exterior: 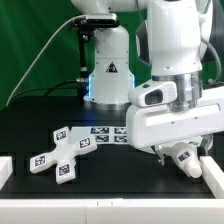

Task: Assemble round table

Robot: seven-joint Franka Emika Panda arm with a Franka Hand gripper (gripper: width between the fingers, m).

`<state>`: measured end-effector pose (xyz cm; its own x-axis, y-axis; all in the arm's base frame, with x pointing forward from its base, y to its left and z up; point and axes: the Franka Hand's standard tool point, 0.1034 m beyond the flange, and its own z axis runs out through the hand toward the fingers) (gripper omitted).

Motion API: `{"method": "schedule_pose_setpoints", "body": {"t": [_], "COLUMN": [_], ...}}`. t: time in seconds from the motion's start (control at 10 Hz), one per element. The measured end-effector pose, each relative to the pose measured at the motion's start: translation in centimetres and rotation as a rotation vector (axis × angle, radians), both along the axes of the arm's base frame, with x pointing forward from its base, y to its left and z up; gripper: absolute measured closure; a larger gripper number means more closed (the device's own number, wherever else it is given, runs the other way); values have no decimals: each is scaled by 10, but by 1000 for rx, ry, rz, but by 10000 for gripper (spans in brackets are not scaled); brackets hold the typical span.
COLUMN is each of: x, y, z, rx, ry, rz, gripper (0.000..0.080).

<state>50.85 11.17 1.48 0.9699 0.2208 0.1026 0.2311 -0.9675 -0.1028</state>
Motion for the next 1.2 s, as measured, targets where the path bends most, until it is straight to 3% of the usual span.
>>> {"method": "schedule_pose_setpoints", "body": {"t": [0.4, 0.5, 0.6, 0.7, 0.8, 1.2], "x": [-5, -5, -5, -4, -1, -4], "y": [4, 4, 2, 0, -10, -77], "z": [-6, -6, -6, -5, 4, 71], "rx": [0, 0, -2, -3, -10, -45], "ry": [10, 10, 9, 8, 1, -42], "rz": [-7, -8, -12, -3, 46, 236], "gripper": [161, 330, 387, 387, 387, 388]}}
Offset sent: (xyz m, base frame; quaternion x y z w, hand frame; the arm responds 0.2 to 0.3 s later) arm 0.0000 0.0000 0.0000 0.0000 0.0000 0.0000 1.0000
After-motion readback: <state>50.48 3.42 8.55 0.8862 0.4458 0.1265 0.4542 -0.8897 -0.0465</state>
